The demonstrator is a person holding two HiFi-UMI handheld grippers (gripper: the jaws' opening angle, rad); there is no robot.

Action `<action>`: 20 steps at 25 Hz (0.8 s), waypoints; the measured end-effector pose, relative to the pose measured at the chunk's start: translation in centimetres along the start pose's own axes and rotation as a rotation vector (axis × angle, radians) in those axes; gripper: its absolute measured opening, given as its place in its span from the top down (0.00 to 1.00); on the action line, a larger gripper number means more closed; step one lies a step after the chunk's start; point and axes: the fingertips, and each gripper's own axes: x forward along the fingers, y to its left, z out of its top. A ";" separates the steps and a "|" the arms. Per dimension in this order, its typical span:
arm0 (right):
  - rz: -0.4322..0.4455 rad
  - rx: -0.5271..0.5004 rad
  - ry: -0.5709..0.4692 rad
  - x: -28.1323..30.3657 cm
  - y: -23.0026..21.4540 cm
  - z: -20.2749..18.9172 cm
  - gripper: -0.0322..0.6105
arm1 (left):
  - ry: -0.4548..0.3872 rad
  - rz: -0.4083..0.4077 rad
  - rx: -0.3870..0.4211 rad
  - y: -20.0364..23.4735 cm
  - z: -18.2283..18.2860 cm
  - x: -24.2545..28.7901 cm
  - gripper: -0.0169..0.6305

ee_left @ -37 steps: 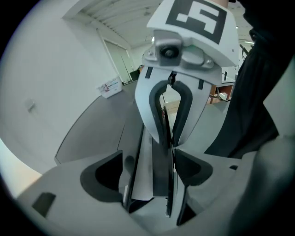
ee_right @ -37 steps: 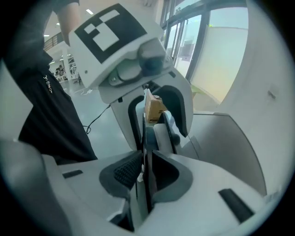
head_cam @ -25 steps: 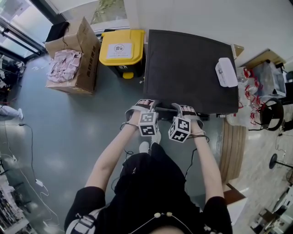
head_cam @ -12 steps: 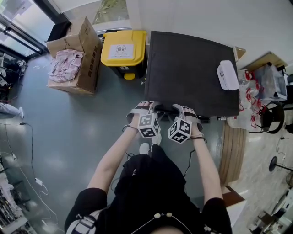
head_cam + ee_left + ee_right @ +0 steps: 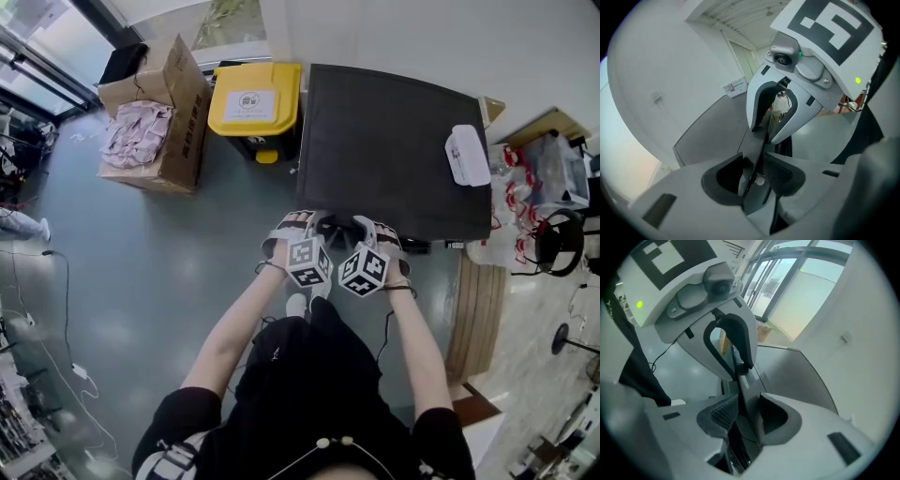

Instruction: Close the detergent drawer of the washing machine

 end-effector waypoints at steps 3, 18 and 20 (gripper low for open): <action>0.009 0.010 0.005 0.0 -0.1 0.2 0.72 | 0.002 -0.009 -0.010 0.1 -0.1 0.0 0.77; 0.033 0.145 -0.027 -0.5 -0.2 0.2 0.73 | -0.039 0.003 -0.101 0.2 -0.1 -0.4 0.77; 0.039 0.247 -0.063 -1.2 -0.5 0.3 0.80 | -0.075 0.018 -0.171 0.6 0.1 -1.0 0.81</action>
